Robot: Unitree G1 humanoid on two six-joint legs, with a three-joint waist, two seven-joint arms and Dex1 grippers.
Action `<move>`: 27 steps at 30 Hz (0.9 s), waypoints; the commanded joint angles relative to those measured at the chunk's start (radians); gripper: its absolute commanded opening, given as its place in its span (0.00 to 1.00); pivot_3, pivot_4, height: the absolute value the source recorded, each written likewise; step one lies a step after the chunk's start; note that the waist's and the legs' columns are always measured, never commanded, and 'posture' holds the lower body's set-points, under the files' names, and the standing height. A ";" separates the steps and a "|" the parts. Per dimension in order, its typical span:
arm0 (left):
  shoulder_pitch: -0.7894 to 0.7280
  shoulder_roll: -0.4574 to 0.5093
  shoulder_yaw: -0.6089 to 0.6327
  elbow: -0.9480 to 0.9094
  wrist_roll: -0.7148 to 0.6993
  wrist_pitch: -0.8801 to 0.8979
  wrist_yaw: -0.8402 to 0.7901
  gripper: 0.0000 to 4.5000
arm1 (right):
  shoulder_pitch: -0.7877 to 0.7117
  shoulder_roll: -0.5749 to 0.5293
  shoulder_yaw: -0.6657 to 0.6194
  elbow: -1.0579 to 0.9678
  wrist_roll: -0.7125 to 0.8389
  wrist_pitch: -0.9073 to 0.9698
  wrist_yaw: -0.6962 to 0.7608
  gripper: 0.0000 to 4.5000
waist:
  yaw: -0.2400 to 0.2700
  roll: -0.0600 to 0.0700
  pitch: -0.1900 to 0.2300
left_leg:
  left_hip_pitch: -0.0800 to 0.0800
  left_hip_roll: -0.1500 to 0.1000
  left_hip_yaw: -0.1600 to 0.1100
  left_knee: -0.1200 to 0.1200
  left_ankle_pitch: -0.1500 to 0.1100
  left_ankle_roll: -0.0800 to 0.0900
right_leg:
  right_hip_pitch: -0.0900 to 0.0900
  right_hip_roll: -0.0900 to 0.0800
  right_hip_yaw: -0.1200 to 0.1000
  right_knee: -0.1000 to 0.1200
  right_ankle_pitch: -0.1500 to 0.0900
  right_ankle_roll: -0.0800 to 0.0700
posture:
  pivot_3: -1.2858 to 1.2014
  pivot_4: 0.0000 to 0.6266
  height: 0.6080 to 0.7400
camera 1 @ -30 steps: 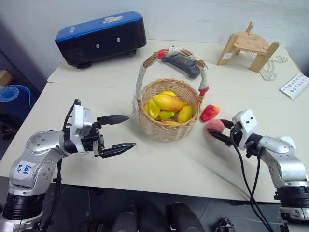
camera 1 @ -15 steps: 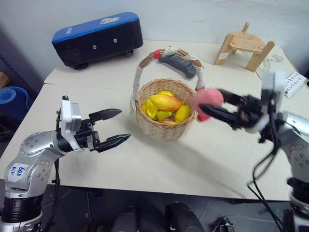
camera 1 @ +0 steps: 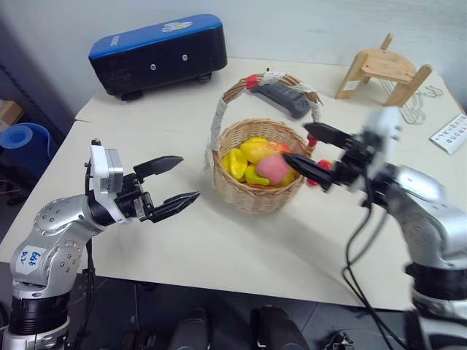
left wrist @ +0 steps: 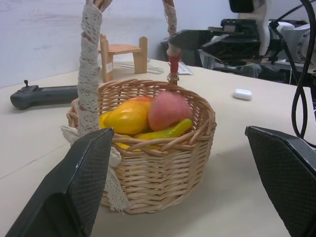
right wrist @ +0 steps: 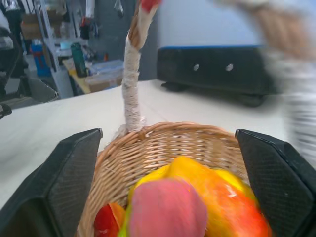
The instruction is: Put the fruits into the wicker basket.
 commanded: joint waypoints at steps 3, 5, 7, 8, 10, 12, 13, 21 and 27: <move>0.015 0.019 0.014 -0.005 0.011 -0.028 -0.033 1.00 | 0.341 -0.060 -0.250 0.187 -0.127 -0.282 0.146 0.99 | -0.003 0.000 0.000 | 0.000 0.000 0.000 0.000 0.001 -0.001 | 0.002 0.001 0.000 -0.004 0.000 0.000 | 0.52 0.24 1.00; 0.017 0.027 0.002 0.008 0.029 -0.038 -0.051 1.00 | 0.467 -0.064 -0.303 0.299 -0.184 -0.405 0.192 0.99 | -0.001 0.000 0.000 | 0.003 0.000 0.000 -0.001 0.001 -0.001 | 0.006 0.001 0.000 -0.006 0.000 0.000 | 0.52 0.24 1.00; 0.014 0.038 -0.011 0.023 0.046 -0.045 -0.075 1.00 | 0.545 -0.053 -0.347 0.389 -0.201 -0.466 0.187 0.99 | -0.003 0.001 0.000 | 0.007 0.000 0.000 -0.001 0.001 0.000 | 0.011 0.001 0.001 -0.009 0.000 0.000 | 0.52 0.24 1.00; 0.012 0.043 -0.016 0.030 0.052 -0.048 -0.087 1.00 | 0.575 -0.050 -0.362 0.430 -0.209 -0.498 0.187 0.99 | -0.006 0.001 0.001 | 0.009 0.000 0.001 -0.001 0.001 0.000 | 0.014 0.001 0.002 -0.010 0.000 0.000 | 0.52 0.24 1.00; 0.006 0.050 -0.022 0.040 0.046 -0.039 -0.106 1.00 | 0.598 -0.040 -0.371 0.460 -0.213 -0.533 0.177 0.99 | -0.017 0.001 0.001 | 0.010 0.000 0.004 -0.002 0.002 0.001 | 0.015 0.001 0.005 -0.012 -0.001 -0.001 | 0.52 0.24 1.00; 0.001 0.054 -0.025 0.044 0.040 -0.028 -0.120 1.00 | 0.593 -0.034 -0.363 0.459 -0.204 -0.552 0.181 0.99 | -0.032 0.001 0.001 | 0.012 0.000 0.008 -0.002 0.003 0.001 | 0.016 0.001 0.007 -0.013 -0.001 -0.002 | 0.52 0.24 1.00; -0.002 0.054 -0.027 0.045 0.033 -0.019 -0.125 1.00 | 0.579 -0.033 -0.347 0.444 -0.196 -0.546 0.185 0.99 | -0.035 0.001 0.001 | 0.013 0.000 0.008 -0.002 0.003 0.001 | 0.016 0.001 0.007 -0.012 0.000 -0.003 | 0.52 0.24 1.00; -0.048 0.045 -0.037 0.046 -0.033 0.070 -0.119 1.00 | 0.075 -0.134 -0.120 0.495 -0.200 -0.248 0.137 0.99 | -0.034 0.003 0.002 | 0.019 0.000 0.013 -0.002 0.003 0.001 | 0.016 0.000 0.008 -0.007 0.000 -0.003 | 0.52 0.24 1.00; -0.059 0.018 -0.064 0.035 -0.015 0.055 -0.105 1.00 | -0.302 -0.068 0.094 0.669 -0.283 0.048 0.078 0.99 | -0.024 0.003 0.002 | 0.015 0.001 0.007 -0.002 0.003 0.000 | 0.011 0.000 0.005 -0.004 0.000 -0.002 | 0.52 0.24 1.00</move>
